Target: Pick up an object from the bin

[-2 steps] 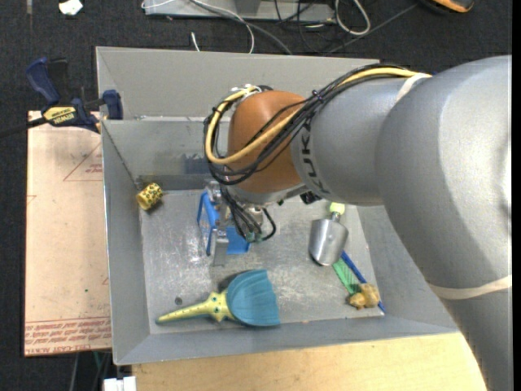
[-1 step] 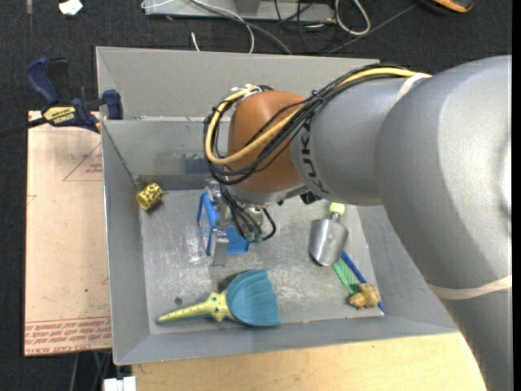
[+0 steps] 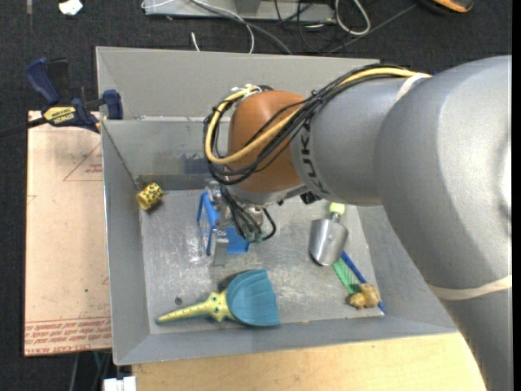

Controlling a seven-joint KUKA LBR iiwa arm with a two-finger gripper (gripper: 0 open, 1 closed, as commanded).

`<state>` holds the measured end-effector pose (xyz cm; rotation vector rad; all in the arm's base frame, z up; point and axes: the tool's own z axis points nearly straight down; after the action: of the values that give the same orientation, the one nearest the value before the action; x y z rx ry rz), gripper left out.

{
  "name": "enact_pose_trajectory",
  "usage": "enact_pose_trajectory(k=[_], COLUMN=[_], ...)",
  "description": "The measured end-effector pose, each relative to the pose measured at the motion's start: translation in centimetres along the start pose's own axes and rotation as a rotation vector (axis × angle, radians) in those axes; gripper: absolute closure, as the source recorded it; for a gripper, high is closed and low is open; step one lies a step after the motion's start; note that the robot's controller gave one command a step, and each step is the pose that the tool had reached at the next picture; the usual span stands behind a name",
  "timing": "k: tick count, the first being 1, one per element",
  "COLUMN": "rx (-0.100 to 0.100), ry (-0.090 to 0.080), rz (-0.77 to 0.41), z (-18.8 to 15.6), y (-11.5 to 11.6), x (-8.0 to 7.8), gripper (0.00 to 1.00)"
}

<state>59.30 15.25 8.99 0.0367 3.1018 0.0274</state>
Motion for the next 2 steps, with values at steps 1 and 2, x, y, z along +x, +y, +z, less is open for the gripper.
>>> enact_pose_trajectory(k=[1, 2], rx=[-0.001, -0.001], ry=[-0.001, -0.001], rz=[0.0, 0.0], z=[-0.05, -0.05], y=[0.01, 0.01], x=[-0.03, -0.03], gripper=[1.0, 1.0])
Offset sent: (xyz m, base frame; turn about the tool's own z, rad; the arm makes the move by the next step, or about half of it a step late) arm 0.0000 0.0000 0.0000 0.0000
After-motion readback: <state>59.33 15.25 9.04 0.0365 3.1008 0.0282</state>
